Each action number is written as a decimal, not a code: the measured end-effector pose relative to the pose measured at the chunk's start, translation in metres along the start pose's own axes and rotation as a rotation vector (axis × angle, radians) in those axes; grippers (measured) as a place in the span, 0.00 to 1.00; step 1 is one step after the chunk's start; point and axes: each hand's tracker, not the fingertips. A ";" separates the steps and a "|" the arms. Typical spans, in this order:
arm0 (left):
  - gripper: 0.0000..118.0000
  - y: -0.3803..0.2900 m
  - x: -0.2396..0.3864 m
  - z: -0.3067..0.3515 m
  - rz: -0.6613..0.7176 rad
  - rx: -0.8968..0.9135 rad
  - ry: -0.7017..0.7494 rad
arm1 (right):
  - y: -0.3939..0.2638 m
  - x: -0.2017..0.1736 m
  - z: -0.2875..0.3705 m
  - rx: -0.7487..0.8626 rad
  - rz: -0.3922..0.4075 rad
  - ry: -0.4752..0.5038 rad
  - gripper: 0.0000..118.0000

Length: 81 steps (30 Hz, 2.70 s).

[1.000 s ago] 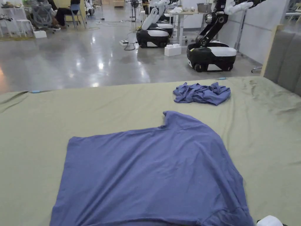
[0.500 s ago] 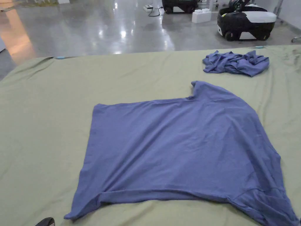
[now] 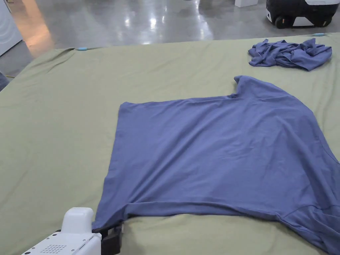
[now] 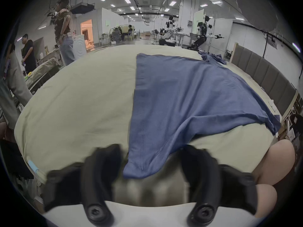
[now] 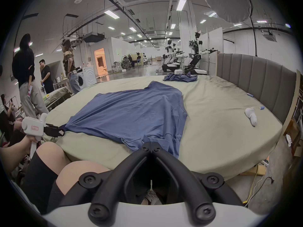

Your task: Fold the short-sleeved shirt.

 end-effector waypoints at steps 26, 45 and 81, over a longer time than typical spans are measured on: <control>0.02 0.024 0.024 0.043 0.007 0.075 -0.027 | -0.017 0.066 -0.125 -0.328 -0.076 -0.045 0.05; 0.02 0.194 -0.026 -0.041 0.036 -0.098 -0.123 | 0.168 0.105 -0.234 -0.330 -0.139 -0.034 0.05; 0.44 0.092 0.002 -0.046 0.006 0.105 0.048 | 0.030 -0.013 -0.151 -0.143 0.198 -0.106 0.04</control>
